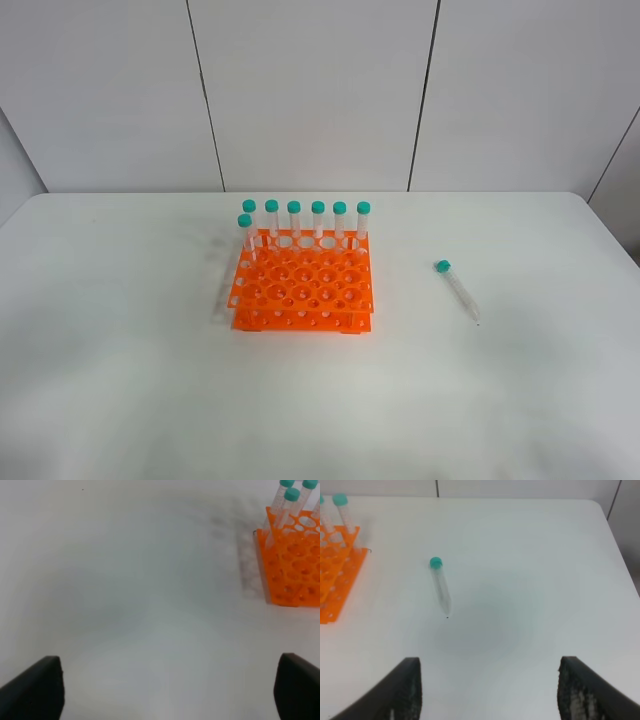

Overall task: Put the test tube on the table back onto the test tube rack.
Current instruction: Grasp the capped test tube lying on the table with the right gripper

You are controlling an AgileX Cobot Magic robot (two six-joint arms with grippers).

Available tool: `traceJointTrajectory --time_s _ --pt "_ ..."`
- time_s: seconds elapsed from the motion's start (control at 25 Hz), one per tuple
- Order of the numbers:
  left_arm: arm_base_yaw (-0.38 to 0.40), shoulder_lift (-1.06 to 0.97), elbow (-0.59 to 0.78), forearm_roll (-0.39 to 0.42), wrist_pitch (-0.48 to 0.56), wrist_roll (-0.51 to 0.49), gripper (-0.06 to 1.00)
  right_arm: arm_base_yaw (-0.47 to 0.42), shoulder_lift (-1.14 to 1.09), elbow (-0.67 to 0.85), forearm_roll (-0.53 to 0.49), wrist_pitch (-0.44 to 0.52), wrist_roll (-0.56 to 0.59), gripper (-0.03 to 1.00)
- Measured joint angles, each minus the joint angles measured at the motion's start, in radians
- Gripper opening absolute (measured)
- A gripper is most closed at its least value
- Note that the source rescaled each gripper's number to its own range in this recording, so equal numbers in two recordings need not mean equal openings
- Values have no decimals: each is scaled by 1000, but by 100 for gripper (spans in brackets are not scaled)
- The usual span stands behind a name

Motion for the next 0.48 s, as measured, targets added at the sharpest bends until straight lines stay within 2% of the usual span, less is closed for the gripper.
traceJointTrajectory --time_s 0.48 --pt "0 0 0 0 0 0 100 0 0 0 0 0 0 63"
